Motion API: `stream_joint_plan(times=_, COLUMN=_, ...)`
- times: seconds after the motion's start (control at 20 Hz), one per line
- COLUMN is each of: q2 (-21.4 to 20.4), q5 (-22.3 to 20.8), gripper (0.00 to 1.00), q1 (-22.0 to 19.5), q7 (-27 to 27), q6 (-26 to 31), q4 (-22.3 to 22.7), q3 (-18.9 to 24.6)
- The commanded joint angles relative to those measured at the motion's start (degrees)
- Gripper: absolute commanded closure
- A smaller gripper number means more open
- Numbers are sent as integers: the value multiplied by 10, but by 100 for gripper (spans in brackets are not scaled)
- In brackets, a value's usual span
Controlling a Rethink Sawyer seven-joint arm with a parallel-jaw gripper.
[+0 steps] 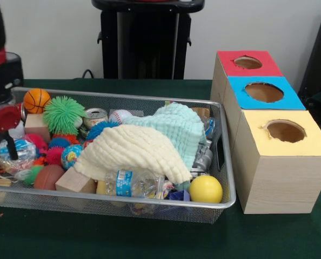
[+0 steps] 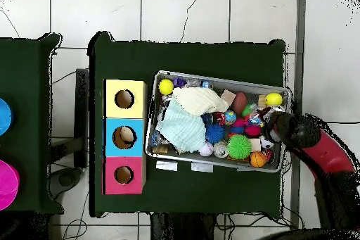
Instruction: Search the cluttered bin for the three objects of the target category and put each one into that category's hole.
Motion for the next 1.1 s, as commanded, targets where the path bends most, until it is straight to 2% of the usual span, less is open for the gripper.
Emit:
stream_joint_plan(times=0.05, q2=164, q5=-41, gripper=0, q1=-137, q7=-263, q6=-18, q4=76, q3=281)
stream_joint_plan(times=0.2, q2=167, q5=-39, gripper=0, q1=-150, q7=-255, q6=2, q4=90, q3=309)
stream_joint_plan(times=0.8, q2=218, q5=-49, gripper=0, q1=-167, q7=-254, q6=83, q4=84, q3=381)
stream_joint_plan(times=1.1, q2=222, q5=-63, gripper=0, q1=-164, q7=-207, q6=66, q4=96, q3=392)
